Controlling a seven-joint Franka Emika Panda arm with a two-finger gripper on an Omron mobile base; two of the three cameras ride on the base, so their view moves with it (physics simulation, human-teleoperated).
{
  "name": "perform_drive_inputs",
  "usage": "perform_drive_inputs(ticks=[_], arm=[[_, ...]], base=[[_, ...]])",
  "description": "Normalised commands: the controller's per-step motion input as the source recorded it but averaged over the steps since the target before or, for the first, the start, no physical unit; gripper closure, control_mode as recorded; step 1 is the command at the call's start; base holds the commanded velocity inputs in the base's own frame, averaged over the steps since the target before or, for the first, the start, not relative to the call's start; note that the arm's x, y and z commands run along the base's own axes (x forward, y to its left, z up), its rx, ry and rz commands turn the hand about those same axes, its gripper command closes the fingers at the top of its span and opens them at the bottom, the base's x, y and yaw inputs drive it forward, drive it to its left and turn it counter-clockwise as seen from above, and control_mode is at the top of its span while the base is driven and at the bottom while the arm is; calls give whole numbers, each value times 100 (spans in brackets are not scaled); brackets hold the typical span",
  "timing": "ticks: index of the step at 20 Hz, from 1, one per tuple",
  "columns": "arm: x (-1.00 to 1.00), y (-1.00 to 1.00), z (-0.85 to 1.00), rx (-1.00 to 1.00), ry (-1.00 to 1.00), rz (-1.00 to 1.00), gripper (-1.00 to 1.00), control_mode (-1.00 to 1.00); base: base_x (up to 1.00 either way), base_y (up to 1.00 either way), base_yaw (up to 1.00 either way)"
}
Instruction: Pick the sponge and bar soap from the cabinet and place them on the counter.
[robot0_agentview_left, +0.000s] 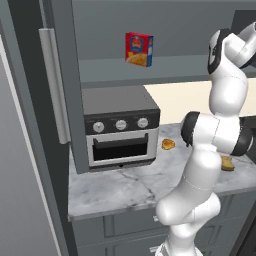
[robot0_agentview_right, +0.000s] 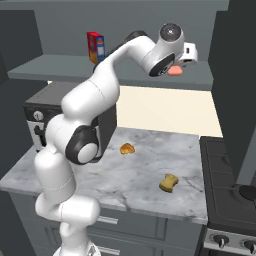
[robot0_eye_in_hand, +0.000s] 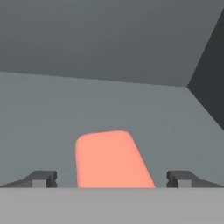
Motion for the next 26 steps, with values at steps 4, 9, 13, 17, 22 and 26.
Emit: perform_drive_inputs(ticks=[4,9,13,17,22,26], arm=[[10,-3,-11,0,0,0,-100,-100],[10,0,-11,0,0,0,-100,-100],[10,0,-12,0,0,0,-100,-100],[8,0,-14,0,1,0,-100,-100],[11,-4,-16,1,4,0,-100,-100],[12,-1,-15,3,6,0,-100,-100]], base=[[0,0,0],[0,0,0],[0,0,0],[0,0,0],[0,0,0],[0,0,0]])
